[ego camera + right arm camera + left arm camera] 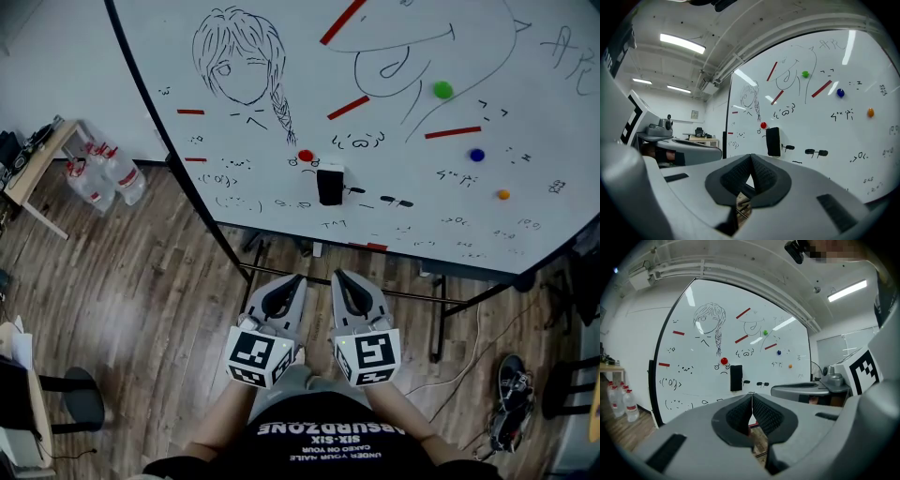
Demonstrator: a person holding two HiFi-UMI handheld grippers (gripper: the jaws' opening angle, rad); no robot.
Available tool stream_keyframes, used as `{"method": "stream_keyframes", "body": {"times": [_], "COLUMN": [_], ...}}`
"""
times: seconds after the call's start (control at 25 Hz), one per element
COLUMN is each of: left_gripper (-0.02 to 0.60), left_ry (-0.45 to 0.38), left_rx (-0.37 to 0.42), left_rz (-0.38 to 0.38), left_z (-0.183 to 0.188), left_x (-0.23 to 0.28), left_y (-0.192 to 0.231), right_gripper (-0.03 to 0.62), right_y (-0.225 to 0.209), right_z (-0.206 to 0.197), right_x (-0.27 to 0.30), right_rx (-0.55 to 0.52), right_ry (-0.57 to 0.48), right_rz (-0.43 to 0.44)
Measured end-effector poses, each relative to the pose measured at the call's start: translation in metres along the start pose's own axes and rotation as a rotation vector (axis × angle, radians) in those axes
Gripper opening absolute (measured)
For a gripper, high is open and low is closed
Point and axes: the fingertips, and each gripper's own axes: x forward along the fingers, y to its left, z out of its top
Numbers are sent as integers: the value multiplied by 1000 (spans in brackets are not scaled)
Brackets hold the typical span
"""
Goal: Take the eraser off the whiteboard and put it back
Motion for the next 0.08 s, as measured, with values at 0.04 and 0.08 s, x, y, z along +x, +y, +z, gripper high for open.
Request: {"method": "stream_keyframes", "body": {"times": [0.04, 0.08], "left_gripper": [9, 9], "left_ry": [0, 0], "left_rx": [0, 1], "left_rz": [1, 2], "left_z": [0, 1], "left_x": [-1, -2], "left_y": [0, -1], "right_gripper": [-2, -2], "right_y": [0, 1], "right_z": [0, 0], "right_x": [-1, -2], "right_rx": [0, -1], "right_ry": [0, 0], "right_rz": [1, 1]}}
